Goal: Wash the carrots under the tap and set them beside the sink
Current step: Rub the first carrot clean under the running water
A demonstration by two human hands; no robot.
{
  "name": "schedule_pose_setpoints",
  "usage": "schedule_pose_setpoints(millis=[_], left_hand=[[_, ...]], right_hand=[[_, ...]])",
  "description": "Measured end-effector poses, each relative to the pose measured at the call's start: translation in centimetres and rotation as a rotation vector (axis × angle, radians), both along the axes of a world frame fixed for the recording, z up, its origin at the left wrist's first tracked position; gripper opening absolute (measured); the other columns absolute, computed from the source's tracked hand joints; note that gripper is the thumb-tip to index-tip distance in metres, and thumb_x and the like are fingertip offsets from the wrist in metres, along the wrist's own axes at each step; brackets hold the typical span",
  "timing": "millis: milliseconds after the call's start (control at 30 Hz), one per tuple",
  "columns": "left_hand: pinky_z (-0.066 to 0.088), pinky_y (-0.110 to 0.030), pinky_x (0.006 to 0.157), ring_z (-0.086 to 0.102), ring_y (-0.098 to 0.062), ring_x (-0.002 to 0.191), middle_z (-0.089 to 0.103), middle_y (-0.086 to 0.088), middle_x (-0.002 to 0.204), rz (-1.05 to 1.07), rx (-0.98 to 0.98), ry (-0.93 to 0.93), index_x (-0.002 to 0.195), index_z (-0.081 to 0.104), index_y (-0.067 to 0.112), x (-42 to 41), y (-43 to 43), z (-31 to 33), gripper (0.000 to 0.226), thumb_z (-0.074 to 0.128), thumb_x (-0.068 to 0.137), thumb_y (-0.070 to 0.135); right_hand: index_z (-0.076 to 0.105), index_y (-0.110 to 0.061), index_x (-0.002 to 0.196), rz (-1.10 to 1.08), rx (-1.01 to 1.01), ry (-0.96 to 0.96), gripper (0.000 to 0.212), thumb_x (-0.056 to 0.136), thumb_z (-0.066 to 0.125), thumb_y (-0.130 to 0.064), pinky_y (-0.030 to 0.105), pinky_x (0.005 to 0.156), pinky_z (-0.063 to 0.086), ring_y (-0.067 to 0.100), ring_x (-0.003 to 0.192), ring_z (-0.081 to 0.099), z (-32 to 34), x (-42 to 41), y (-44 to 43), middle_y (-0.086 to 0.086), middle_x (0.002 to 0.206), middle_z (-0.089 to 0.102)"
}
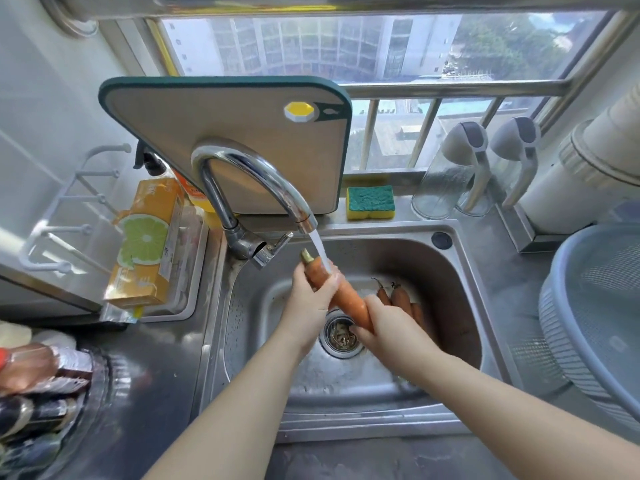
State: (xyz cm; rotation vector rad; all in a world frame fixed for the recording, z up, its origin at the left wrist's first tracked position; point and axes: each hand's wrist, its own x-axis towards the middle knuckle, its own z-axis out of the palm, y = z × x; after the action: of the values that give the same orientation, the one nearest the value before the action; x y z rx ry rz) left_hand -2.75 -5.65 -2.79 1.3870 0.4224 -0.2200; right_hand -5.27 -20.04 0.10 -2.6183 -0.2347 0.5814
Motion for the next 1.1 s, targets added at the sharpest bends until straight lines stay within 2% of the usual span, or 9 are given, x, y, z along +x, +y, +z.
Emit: schedule_pose_setpoints(millis=[167, 300, 467, 533, 633, 767, 900, 1000, 1100], left_hand=[[0.054, -0.043, 0.075, 0.061, -0.027, 0.071, 0.061, -0.017, 0.086, 0.392, -0.1, 0.106, 0.098, 0.049, 0.009, 1.3, -2.3, 1.1, 0.013, 0.054, 0.093, 0.019], [0.047, -0.023, 0.05, 0.053, -0.017, 0.044, 0.056, -0.007, 0.053, 0.499, -0.431, 0.282, 0.074, 0.054, 0.005, 1.6, -2.6, 2.9, 0.05, 0.038, 0.097, 0.046], [0.051, -0.033, 0.072, 0.058, -0.019, 0.076, 0.061, -0.011, 0.09, 0.328, -0.491, 0.208, 0.099, 0.054, 0.003, 0.7, -2.2, 3.7, 0.04, 0.036, 0.1, 0.039], [0.052, -0.035, 0.075, 0.058, -0.019, 0.085, 0.056, -0.011, 0.103, 0.232, -0.294, 0.105, 0.114, 0.044, 0.007, 0.1, -1.8, 3.1, 0.022, 0.043, 0.1, 0.025], [0.048, -0.045, 0.094, 0.058, -0.023, 0.102, 0.055, -0.011, 0.114, 0.127, 0.059, 0.075, 0.119, 0.037, 0.012, -0.4, -1.2, 1.7, 0.039, 0.06, 0.091, 0.025], [0.048, -0.047, 0.095, 0.06, -0.028, 0.098, 0.058, -0.012, 0.108, 0.281, 0.166, 0.174, 0.109, 0.041, 0.013, 0.3, -1.3, 1.8, 0.041, 0.064, 0.082, 0.034], [0.053, -0.046, 0.088, 0.064, -0.031, 0.089, 0.064, -0.013, 0.094, 0.464, 0.133, 0.235, 0.089, 0.053, 0.014, 1.6, -1.1, 1.7, 0.028, 0.05, 0.093, 0.041], [0.057, -0.034, 0.063, 0.065, -0.024, 0.063, 0.065, -0.012, 0.077, 0.472, -0.153, 0.299, 0.102, 0.059, 0.005, 1.9, -0.8, 2.2, 0.049, 0.041, 0.095, 0.05], [0.056, -0.032, 0.063, 0.064, -0.02, 0.072, 0.063, -0.015, 0.086, 0.354, -0.411, 0.27, 0.115, 0.054, 0.004, 1.4, -0.7, 3.2, 0.049, 0.038, 0.098, 0.046]], right_hand=[[0.036, -0.022, 0.091, 0.015, -0.077, -0.172, 0.017, 0.092, 0.049, -0.032, 0.039, 0.079, 0.042, 0.031, 0.096, 0.059, 1.3, -1.3, 0.6, -0.001, 0.089, 0.058], [0.052, -0.015, 0.088, -0.049, 0.381, 0.351, 0.018, 0.085, 0.066, -0.026, 0.028, 0.057, 0.052, 0.013, 0.059, 0.06, 2.9, -0.2, 0.6, -0.004, 0.071, 0.061], [0.05, -0.01, 0.082, -0.102, 0.462, 0.531, 0.022, 0.088, 0.065, -0.025, 0.015, 0.034, 0.032, 0.006, 0.033, 0.041, 3.9, 0.7, -0.2, -0.003, 0.047, 0.048], [0.054, -0.004, 0.087, -0.058, 0.329, 0.417, 0.021, 0.086, 0.063, -0.023, 0.018, 0.039, 0.037, 0.011, 0.041, 0.047, 3.2, 0.9, 0.1, 0.001, 0.054, 0.052], [0.055, -0.011, 0.09, 0.022, 0.017, 0.125, 0.013, 0.083, 0.058, -0.021, 0.028, 0.059, 0.04, 0.023, 0.07, 0.057, 2.0, 0.9, 0.8, 0.002, 0.076, 0.059], [0.038, -0.017, 0.09, 0.088, -0.177, -0.161, 0.011, 0.09, 0.049, -0.015, 0.031, 0.062, 0.033, 0.03, 0.084, 0.063, 1.8, 0.1, 1.6, 0.005, 0.094, 0.066], [0.038, -0.017, 0.09, 0.088, -0.009, -0.073, 0.026, 0.09, 0.058, -0.034, 0.03, 0.06, 0.037, 0.024, 0.078, 0.06, 2.1, 0.1, 2.2, 0.005, 0.091, 0.062], [0.048, -0.015, 0.092, 0.004, 0.336, 0.303, 0.03, 0.089, 0.06, -0.042, 0.023, 0.053, 0.044, 0.011, 0.056, 0.055, 2.5, 0.5, 2.3, 0.001, 0.078, 0.059], [0.049, -0.013, 0.083, -0.065, 0.582, 0.484, 0.026, 0.094, 0.054, -0.036, 0.023, 0.048, 0.043, 0.011, 0.046, 0.048, 2.6, 0.8, 1.2, -0.001, 0.061, 0.054]])
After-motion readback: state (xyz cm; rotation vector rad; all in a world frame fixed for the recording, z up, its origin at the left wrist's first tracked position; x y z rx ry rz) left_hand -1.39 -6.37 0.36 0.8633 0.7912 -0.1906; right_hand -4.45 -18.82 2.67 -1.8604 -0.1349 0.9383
